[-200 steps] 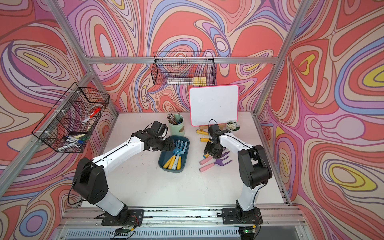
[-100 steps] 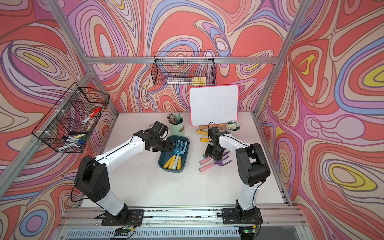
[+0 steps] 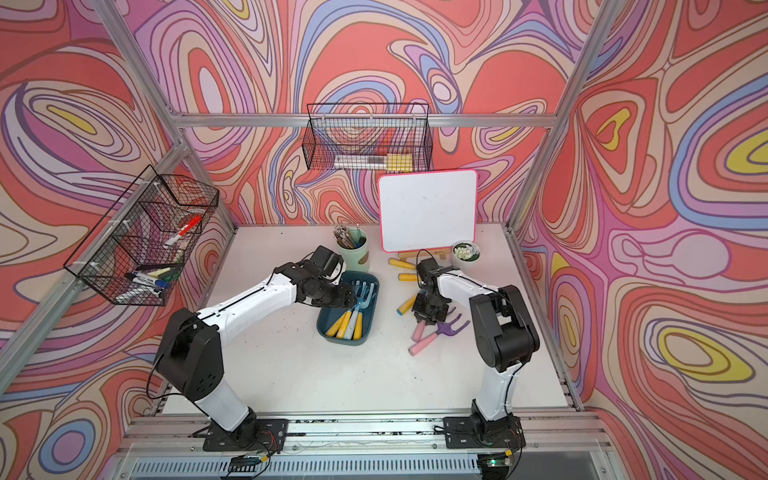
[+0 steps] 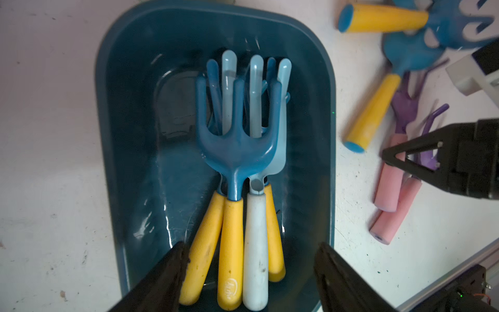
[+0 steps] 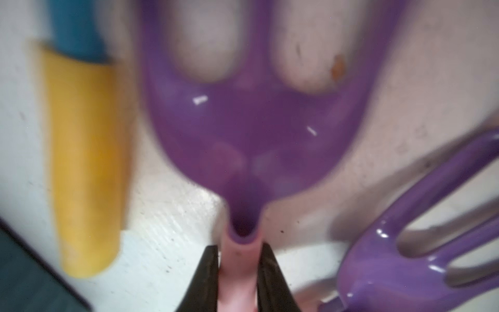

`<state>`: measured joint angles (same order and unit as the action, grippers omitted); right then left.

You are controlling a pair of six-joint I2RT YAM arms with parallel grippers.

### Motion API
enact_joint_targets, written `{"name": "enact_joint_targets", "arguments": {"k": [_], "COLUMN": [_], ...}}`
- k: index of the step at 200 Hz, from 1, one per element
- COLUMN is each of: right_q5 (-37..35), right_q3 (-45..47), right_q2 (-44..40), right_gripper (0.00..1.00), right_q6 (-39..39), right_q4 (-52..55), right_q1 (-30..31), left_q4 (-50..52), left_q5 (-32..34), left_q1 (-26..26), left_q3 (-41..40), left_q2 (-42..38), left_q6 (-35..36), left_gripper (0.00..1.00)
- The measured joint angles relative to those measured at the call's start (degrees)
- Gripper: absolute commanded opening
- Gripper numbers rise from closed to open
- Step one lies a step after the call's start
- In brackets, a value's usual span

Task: Put the rake into the storage box
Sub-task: Pick up the rake at the center of the board.

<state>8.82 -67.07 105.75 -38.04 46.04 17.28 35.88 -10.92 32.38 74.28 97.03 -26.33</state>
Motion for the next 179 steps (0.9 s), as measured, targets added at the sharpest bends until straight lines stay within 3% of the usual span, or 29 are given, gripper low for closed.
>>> {"name": "enact_joint_targets", "arguments": {"k": [70,111,179], "right_q5": [2.4,11.6,23.9], "right_q3": [0.9,-0.8,-2.8], "right_q2": [-2.6,-8.2,-8.9], "right_gripper": [0.02,0.02,0.02], "right_q6": [1.0,1.9,2.6], "right_q4": [-0.1,-0.8,-4.4], "right_q1": [0.0,0.0,0.0], "left_q4": [-1.4,-2.8,-6.0], "left_q5": [-7.3,-13.3,-24.2], "left_q1": [1.7,2.5,3.0], "left_q3": [2.3,4.8,6.4], "left_q2": [2.1,4.3,6.6], "left_q6": [2.6,3.9,5.4], "left_gripper": [0.86,0.86,0.85]}}
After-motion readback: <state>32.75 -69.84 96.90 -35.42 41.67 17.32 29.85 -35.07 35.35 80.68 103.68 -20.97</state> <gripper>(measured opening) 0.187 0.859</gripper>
